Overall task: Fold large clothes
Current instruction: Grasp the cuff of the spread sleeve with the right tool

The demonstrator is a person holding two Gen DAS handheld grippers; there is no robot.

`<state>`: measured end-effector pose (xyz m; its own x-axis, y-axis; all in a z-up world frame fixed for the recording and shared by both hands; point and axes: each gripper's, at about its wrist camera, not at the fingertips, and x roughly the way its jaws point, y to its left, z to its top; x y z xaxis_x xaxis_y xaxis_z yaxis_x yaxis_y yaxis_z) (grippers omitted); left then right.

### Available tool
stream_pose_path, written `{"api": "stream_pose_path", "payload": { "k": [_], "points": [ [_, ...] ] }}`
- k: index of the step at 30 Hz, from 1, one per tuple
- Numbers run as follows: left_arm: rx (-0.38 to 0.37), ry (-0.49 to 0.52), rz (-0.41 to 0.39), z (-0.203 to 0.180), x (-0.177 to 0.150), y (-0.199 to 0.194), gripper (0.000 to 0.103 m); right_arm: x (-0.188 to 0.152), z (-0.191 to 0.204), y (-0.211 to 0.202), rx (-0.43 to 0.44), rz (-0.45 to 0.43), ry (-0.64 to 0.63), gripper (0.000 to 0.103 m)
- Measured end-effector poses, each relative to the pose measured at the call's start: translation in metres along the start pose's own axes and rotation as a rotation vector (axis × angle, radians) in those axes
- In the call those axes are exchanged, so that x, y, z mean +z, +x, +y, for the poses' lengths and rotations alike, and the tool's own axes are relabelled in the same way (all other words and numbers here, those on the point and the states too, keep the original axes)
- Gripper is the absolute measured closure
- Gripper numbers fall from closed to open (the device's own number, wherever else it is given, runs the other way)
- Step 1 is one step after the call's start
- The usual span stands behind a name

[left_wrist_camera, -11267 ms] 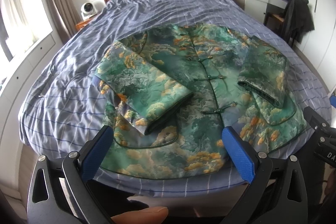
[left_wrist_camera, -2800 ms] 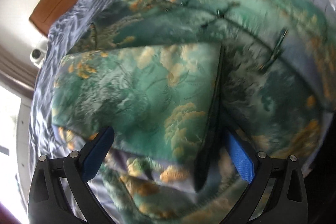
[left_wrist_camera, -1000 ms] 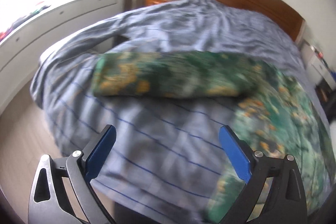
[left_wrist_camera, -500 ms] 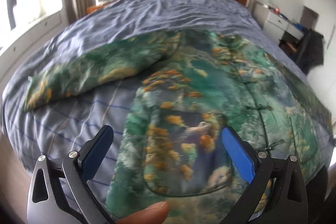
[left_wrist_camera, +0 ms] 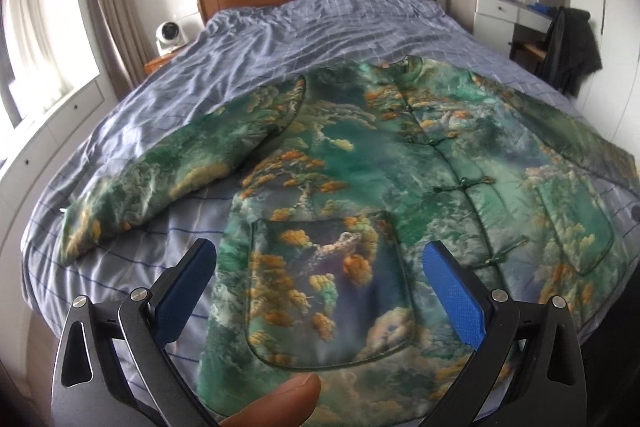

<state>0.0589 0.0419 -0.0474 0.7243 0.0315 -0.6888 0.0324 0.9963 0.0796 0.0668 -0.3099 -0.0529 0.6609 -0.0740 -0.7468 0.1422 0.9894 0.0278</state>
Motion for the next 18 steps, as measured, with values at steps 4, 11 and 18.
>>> {"api": "stream_pose_path", "payload": {
  "k": [4, 11, 18],
  "points": [
    [0.010, 0.007, -0.028, -0.006, 0.001, -0.010, 0.000, -0.002, -0.002, -0.001, -0.009, 0.002, 0.008, 0.025],
    [-0.002, 0.002, -0.056, -0.011, 0.008, -0.020, 0.000, -0.002, 0.002, -0.001, 0.001, 0.004, -0.008, 0.025],
    [0.034, 0.004, -0.047, -0.009, 0.010, -0.017, 0.000, -0.001, 0.001, -0.002, -0.001, -0.001, -0.005, 0.025]
  ]
}}
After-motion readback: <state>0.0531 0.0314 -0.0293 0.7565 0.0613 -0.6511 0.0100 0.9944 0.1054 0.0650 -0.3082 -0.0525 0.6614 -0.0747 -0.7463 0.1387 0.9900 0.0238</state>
